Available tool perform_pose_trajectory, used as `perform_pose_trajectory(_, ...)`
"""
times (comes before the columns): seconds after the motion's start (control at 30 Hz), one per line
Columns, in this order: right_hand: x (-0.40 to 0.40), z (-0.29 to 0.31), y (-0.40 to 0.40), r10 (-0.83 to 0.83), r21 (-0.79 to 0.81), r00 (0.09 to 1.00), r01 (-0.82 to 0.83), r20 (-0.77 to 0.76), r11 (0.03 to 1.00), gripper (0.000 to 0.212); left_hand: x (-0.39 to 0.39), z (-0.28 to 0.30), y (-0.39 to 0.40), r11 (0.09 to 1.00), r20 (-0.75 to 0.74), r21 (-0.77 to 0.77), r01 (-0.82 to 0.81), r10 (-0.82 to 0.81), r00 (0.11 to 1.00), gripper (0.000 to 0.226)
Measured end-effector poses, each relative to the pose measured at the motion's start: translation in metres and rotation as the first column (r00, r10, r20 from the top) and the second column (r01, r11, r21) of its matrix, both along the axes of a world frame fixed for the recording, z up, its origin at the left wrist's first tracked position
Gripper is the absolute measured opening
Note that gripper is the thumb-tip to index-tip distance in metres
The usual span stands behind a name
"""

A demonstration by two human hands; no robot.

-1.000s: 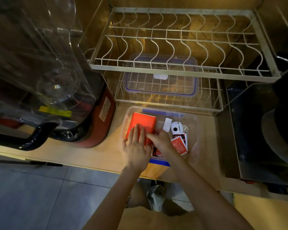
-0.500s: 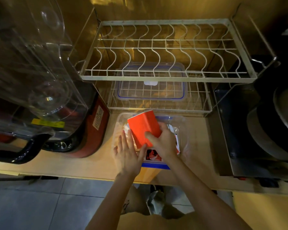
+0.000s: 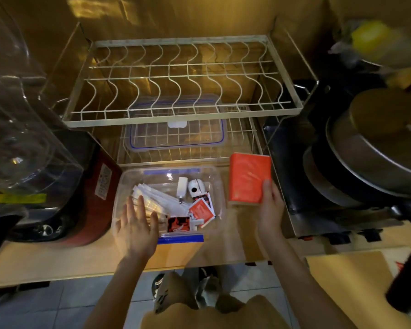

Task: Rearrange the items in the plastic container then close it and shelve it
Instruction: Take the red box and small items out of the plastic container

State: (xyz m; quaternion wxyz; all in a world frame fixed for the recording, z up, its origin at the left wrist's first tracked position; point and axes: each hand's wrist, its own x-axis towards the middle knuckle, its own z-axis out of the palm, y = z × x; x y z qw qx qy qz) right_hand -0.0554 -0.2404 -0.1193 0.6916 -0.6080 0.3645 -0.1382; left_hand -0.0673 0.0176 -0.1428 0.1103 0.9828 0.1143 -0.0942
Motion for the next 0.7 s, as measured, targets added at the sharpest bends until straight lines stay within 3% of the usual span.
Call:
perform_pose_trajectory(0.13,-0.011,-0.027,0.002,-0.007,-0.038,0.997,0.004,-0.072,0.999,0.039,0.0,0.003,0.004,1.0,-0.015,-0.006,0.0,0.0,1.0,0.071)
perform_pose_trajectory(0.43,-0.001,-0.045,0.003,0.186,-0.301,0.944,-0.267,-0.272,0.915,0.041,0.001,0.01,0.002,0.991,-0.086,0.031,0.132,-0.129,0.988,0.063)
perform_pose_trajectory(0.57,0.002,-0.052,0.001,0.194,-0.37,0.917,-0.325,-0.348,0.871,0.043,0.006,0.01,-0.007,0.969,-0.024,-0.041,0.244,-0.245,0.969,0.07)
perform_pose_trajectory(0.63,0.004,-0.048,0.004,0.142,-0.425,0.928,-0.289,-0.345,0.858,0.039,0.009,0.012,-0.015,0.951,-0.024,-0.08,0.299,-0.302,0.953,0.079)
perform_pose_trajectory(0.7,0.005,-0.034,0.013,0.105,-0.518,0.965,-0.22,-0.242,0.827,0.035,0.012,0.013,-0.02,0.94,-0.087,-0.103,0.326,-0.335,0.938,0.075)
